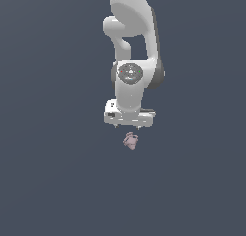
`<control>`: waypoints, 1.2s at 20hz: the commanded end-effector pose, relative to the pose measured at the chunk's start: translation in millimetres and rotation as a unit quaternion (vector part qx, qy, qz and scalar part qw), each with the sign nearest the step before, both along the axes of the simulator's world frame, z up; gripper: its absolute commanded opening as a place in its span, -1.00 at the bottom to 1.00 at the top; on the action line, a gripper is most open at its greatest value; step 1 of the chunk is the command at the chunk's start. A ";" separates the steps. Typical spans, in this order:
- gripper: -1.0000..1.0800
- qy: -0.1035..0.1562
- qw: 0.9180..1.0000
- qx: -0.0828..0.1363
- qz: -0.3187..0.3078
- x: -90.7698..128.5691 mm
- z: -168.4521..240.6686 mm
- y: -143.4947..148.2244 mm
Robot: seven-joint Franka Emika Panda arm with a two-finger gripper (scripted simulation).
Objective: Pick up the object and move it to a goal position.
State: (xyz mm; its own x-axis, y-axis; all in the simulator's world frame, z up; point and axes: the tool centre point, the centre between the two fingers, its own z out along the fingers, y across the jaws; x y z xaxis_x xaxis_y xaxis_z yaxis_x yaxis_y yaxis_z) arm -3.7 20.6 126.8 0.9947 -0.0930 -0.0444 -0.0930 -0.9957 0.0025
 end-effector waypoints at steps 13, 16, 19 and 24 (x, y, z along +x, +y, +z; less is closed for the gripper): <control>0.92 -0.017 0.987 -0.004 -0.160 18.8 -29.3 15.5; 0.92 -0.019 0.984 -0.005 -0.179 20.9 -32.8 17.3; 0.92 -0.021 0.981 -0.005 -0.191 22.3 -35.2 18.5; 0.92 -0.022 0.980 -0.005 -0.200 23.2 -36.8 19.3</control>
State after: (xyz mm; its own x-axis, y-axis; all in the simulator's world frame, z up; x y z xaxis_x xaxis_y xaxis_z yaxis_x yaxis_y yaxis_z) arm 19.2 39.9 90.3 0.8820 -0.4712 -0.0008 -0.4712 -0.8820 0.0003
